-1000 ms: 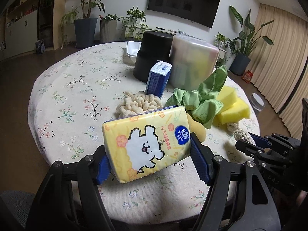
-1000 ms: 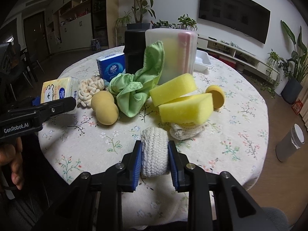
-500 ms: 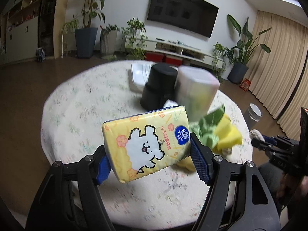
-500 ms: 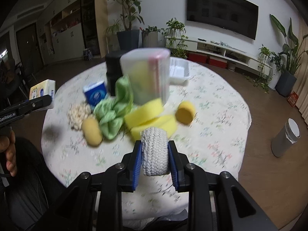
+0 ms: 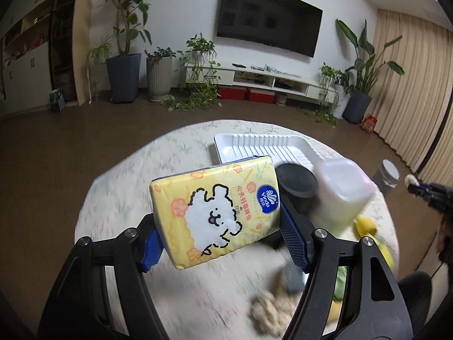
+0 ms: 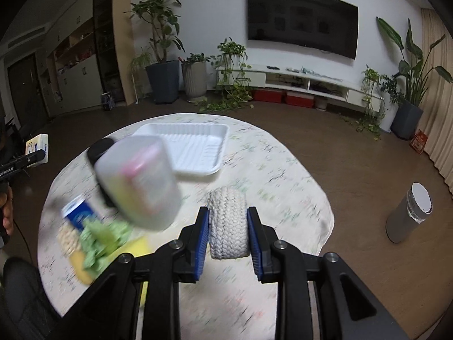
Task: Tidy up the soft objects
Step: 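Carry the tissue pack and knitted sock over to the white plastic tray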
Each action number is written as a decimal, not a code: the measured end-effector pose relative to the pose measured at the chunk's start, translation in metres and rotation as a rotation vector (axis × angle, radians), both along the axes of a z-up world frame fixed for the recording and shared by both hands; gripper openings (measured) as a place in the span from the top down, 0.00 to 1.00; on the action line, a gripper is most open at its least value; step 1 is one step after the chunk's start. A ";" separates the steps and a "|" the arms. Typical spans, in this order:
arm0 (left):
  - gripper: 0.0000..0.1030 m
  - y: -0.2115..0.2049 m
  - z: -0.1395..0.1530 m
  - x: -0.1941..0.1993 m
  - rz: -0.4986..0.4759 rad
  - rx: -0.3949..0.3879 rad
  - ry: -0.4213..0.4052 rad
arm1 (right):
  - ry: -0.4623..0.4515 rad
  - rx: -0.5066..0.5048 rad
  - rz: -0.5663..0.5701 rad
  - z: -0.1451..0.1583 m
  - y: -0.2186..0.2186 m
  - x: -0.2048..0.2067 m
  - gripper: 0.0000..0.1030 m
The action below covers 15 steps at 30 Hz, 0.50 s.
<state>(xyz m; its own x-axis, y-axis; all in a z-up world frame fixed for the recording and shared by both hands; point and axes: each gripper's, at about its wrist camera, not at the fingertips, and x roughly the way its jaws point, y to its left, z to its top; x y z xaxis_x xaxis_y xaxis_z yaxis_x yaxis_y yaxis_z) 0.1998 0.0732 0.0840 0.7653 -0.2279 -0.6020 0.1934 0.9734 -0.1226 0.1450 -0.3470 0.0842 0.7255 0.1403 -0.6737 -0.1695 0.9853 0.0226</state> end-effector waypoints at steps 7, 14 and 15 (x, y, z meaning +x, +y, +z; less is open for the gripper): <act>0.33 -0.018 -0.004 0.091 -0.079 0.069 0.022 | 0.043 -0.016 0.051 0.000 -0.010 0.094 0.72; 0.33 -0.046 -0.030 0.167 -0.168 0.137 0.109 | 0.116 -0.019 0.200 -0.022 0.023 0.188 0.72; 0.33 -0.049 -0.032 0.175 -0.180 0.137 0.120 | 0.120 -0.020 0.214 -0.025 0.025 0.196 0.72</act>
<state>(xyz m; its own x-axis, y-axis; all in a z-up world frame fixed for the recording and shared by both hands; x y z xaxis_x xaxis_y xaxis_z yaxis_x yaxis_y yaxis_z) 0.3744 0.0243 0.0520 0.6410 -0.2636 -0.7208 0.3569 0.9338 -0.0241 0.3414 -0.3216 0.0593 0.5955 0.2675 -0.7576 -0.3715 0.9278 0.0356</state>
